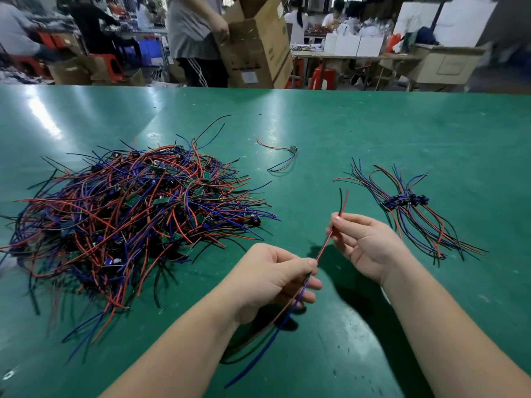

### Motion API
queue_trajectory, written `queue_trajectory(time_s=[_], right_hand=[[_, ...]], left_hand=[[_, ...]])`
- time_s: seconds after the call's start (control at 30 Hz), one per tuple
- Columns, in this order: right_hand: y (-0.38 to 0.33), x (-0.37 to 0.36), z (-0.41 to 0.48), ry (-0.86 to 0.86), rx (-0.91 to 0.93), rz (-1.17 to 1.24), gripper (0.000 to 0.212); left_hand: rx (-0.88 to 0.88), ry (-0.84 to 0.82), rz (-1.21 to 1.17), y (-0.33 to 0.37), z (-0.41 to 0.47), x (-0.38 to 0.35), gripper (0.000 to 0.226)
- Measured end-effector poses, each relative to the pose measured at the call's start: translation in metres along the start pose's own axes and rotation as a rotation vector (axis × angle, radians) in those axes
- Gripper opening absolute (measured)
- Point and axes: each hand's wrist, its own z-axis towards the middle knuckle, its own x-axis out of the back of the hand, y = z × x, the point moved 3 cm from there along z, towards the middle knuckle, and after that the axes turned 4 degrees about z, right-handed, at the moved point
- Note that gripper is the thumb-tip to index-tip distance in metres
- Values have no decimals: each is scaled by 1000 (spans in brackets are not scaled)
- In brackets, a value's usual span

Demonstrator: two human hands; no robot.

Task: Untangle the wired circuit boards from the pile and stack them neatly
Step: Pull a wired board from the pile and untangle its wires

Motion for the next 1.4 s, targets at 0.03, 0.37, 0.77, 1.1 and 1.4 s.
queue_trajectory(time_s=[0.03, 0.37, 0.77, 1.1, 1.4], right_hand=[[-3, 3, 2, 29, 13, 23, 8], [-19, 16, 5, 79, 22, 47, 14], [-22, 27, 6, 98, -67, 70, 10], [-28, 24, 4, 85, -128, 128, 16], [-24, 22, 1, 118, -28, 176, 12]], left_hand=[[5, -19, 19, 1, -1, 1, 17], [-20, -39, 93, 2, -1, 8, 17], [-4, 50, 130, -6, 5, 9, 15], [-23, 100, 99, -7, 7, 9, 16], [-25, 119, 108, -10, 10, 10, 17]])
